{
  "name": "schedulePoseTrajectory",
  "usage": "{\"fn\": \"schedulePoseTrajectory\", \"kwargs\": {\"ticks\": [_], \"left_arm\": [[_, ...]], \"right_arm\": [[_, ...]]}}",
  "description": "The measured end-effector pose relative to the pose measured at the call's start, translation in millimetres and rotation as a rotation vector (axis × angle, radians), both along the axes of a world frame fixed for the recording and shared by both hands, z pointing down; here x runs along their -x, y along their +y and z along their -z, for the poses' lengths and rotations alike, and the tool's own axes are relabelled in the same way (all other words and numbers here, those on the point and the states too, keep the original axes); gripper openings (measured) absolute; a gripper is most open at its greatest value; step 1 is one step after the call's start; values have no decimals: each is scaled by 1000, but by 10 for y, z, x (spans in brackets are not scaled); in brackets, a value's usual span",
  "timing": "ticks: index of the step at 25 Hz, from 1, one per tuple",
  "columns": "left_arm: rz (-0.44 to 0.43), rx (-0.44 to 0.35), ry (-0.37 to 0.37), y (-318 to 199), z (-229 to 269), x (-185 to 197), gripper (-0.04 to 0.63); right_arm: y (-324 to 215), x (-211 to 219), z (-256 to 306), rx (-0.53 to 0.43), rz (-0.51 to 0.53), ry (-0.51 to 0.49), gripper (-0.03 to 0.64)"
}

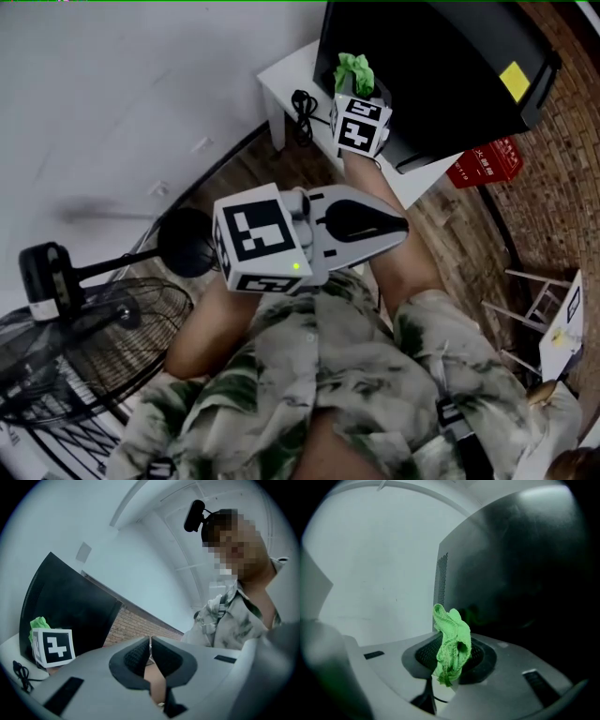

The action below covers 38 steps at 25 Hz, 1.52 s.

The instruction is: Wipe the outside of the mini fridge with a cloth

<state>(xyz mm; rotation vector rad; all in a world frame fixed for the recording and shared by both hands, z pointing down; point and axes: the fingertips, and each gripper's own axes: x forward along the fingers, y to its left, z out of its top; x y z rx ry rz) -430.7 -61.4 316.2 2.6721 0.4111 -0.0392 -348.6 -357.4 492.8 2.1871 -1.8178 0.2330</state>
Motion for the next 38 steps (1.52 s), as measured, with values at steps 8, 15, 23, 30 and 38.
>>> {"fn": "schedulePoseTrajectory", "kwargs": {"ticks": [8,15,23,30,38], "left_arm": [[13,31,-28,-84,-161,-55,29],[34,58,-50,-173,-291,-71,29],[41,76,-69,-250,-405,-101,29],[42,74,-74,-270,-414,-180,29],[68,47,-74,-194,-374,-303,29]], "right_arm": [[-44,-47,-740,128,20,25,94],[-30,-68,-1282,238,41,37,94],[72,-127,-1730,344,65,29,94],[240,-174,-1873,407,111,18,95],[499,42,-1531,350,275,-3,94]]}}
